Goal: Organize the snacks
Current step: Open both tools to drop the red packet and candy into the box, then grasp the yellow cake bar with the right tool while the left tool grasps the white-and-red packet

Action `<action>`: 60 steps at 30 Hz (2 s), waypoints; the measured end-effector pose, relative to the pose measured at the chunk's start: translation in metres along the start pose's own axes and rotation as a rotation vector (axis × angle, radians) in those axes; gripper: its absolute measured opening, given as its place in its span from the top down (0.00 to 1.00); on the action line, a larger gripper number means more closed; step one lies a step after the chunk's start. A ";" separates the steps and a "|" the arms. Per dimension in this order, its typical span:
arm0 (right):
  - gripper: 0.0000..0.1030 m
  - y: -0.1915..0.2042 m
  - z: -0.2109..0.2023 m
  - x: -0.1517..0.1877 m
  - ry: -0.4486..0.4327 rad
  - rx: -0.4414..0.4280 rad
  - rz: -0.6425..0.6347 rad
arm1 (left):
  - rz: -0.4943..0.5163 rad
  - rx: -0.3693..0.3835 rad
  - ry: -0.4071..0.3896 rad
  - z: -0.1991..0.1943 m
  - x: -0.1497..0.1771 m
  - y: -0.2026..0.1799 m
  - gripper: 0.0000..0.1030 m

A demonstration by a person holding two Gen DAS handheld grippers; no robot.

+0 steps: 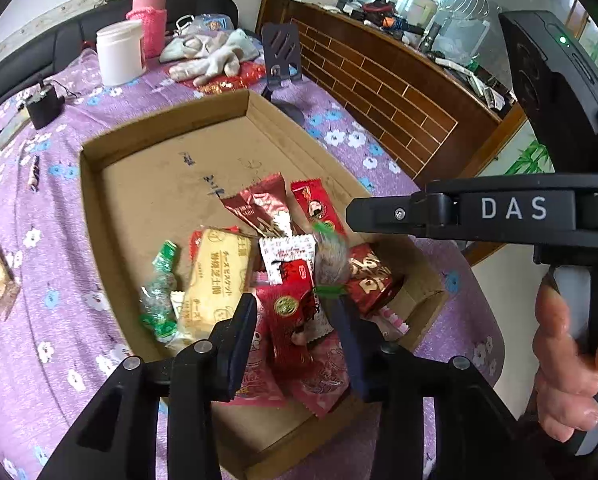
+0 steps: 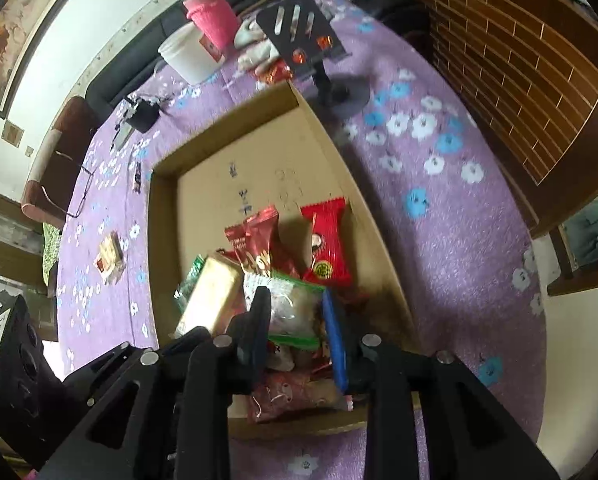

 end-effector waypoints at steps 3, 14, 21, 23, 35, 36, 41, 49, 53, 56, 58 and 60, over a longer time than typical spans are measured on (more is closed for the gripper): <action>0.75 0.009 -0.007 -0.001 -0.031 0.003 -0.027 | -0.018 0.000 -0.040 -0.014 -0.001 0.005 0.59; 0.75 0.080 0.004 0.011 0.001 -0.072 -0.165 | -0.269 -0.136 -0.190 -0.080 0.028 0.105 0.59; 0.72 0.178 0.038 0.022 0.094 -0.149 -0.357 | -0.448 -0.225 -0.199 -0.117 0.084 0.186 0.59; 0.67 0.209 0.053 0.020 0.120 -0.172 -0.407 | -0.485 -0.241 -0.205 -0.129 0.101 0.206 0.59; 0.59 0.311 0.177 -0.013 0.231 -0.163 -0.531 | -0.586 -0.315 -0.195 -0.174 0.170 0.287 0.59; 0.59 0.312 0.184 -0.013 0.236 -0.151 -0.543 | -0.589 -0.323 -0.195 -0.177 0.174 0.292 0.58; 0.58 0.321 0.197 -0.008 0.239 -0.116 -0.579 | -0.610 -0.329 -0.200 -0.186 0.184 0.313 0.58; 0.69 0.330 0.197 0.021 0.235 -0.052 -0.635 | -0.604 -0.290 -0.193 -0.178 0.169 0.324 0.58; 0.69 0.332 0.182 0.068 0.292 -0.098 -0.651 | -0.598 -0.260 -0.194 -0.173 0.152 0.327 0.59; 0.69 0.326 0.166 0.099 0.355 -0.173 -0.600 | -0.601 -0.221 -0.175 -0.164 0.140 0.326 0.57; 0.69 0.315 0.155 0.105 0.335 -0.176 -0.565 | -0.599 -0.218 -0.151 -0.154 0.134 0.323 0.42; 0.69 0.299 0.143 0.103 0.295 -0.163 -0.521 | -0.598 -0.214 -0.144 -0.146 0.128 0.318 0.36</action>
Point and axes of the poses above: each gripper's, at about its wrist camera, not at the fingertips, and z roughly the way its jaws point, y to its left, x to its underside, the point moved 6 cm from there along z, roughly the way its jaws point
